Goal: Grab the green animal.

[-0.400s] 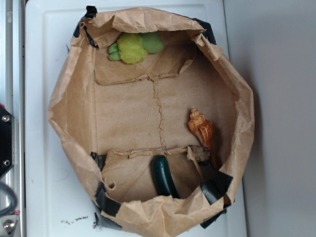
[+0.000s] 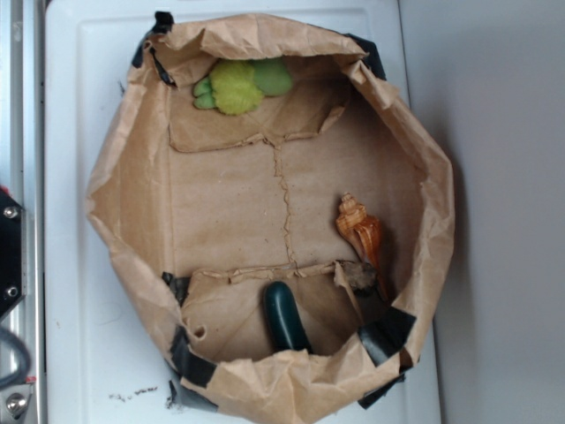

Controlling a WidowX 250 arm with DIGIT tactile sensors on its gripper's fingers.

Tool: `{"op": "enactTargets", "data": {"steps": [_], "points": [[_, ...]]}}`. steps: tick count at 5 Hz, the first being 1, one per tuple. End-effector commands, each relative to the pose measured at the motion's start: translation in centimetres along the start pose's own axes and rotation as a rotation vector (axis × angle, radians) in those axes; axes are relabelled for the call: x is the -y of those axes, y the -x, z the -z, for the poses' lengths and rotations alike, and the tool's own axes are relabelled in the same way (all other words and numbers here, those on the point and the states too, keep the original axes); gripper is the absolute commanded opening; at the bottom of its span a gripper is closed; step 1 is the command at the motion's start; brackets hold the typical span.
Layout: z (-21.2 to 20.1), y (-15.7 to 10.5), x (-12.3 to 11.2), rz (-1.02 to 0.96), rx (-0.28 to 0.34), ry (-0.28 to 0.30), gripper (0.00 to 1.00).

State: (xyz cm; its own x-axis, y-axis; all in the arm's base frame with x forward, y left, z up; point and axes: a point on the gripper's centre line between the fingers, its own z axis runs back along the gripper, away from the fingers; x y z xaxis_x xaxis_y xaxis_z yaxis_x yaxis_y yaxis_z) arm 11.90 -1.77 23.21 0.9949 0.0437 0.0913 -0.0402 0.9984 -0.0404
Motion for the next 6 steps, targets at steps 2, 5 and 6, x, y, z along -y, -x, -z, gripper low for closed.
{"op": "enactTargets", "data": {"steps": [2, 5, 6], "points": [[7.0, -5.2, 3.7, 0.127, 0.172, -0.155, 1.00], [7.0, -5.2, 3.7, 0.127, 0.172, -0.155, 1.00], [7.0, -5.2, 3.7, 0.127, 0.172, -0.155, 1.00]]}}
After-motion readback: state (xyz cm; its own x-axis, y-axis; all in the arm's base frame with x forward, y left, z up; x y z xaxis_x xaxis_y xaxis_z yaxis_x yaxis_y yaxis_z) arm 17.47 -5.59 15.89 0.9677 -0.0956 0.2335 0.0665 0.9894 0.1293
